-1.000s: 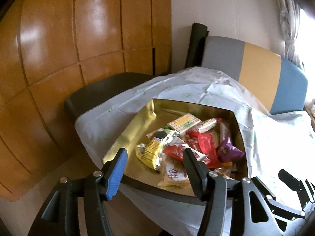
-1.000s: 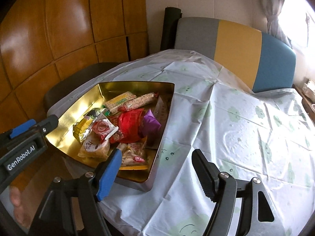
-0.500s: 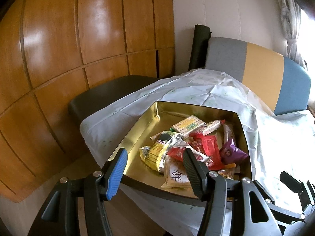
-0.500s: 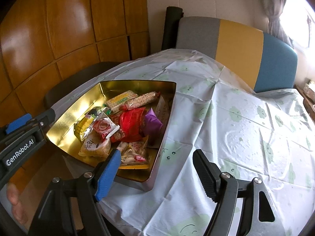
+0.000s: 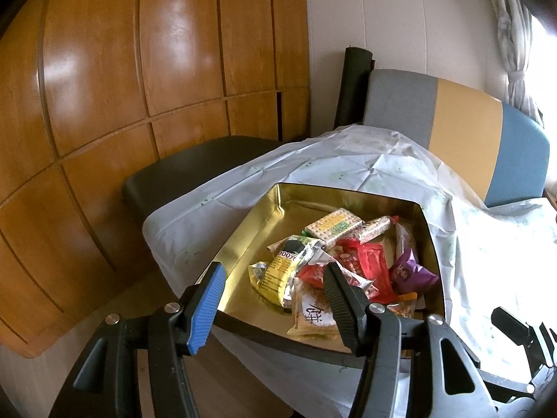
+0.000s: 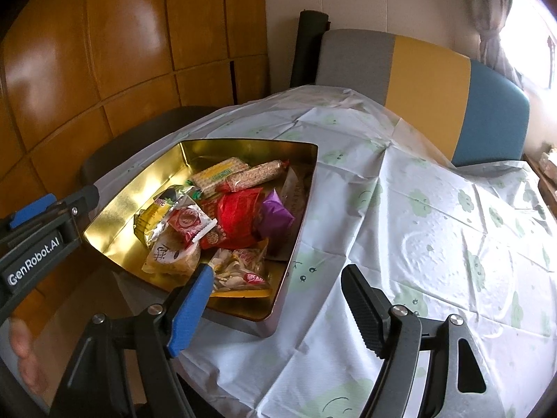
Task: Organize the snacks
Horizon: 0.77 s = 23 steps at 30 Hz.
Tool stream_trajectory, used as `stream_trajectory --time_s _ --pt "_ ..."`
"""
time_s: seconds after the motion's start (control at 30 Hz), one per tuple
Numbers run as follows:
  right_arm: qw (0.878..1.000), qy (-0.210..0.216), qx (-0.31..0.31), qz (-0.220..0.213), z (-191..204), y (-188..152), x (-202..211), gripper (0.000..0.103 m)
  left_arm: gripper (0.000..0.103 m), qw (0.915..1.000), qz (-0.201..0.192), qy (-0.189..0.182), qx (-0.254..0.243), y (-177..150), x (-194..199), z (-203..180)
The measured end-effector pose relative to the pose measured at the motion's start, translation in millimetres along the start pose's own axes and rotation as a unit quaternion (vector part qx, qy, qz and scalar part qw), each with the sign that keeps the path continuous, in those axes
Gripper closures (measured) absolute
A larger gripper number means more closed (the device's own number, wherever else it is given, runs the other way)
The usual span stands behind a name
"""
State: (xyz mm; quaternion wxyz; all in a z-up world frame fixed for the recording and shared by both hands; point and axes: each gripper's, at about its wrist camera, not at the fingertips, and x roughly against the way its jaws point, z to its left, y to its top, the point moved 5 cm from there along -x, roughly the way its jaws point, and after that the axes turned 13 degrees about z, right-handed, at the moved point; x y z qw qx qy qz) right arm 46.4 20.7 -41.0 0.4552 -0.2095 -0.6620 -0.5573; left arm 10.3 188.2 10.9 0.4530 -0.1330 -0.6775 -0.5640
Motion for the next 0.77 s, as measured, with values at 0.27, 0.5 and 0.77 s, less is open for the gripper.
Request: stream_trajectory --time_s 0.27,0.5,0.77 --pt "1.000 0.000 0.001 0.001 0.3 -0.4 -0.4 0.027 0.044 1.0000 0.004 0.001 -0.002 0.6 0.4 -0.6" --pt "1.000 0.000 0.002 0.001 0.3 -1.9 -0.3 0.026 0.044 0.9999 0.006 -0.002 -0.013 -1.2 0.3 -4.0" --pt "1.000 0.000 -0.003 0.002 -6.2 -2.3 -0.7 0.026 0.044 0.9998 -0.004 -0.017 -0.004 0.9 1.9 -2.2"
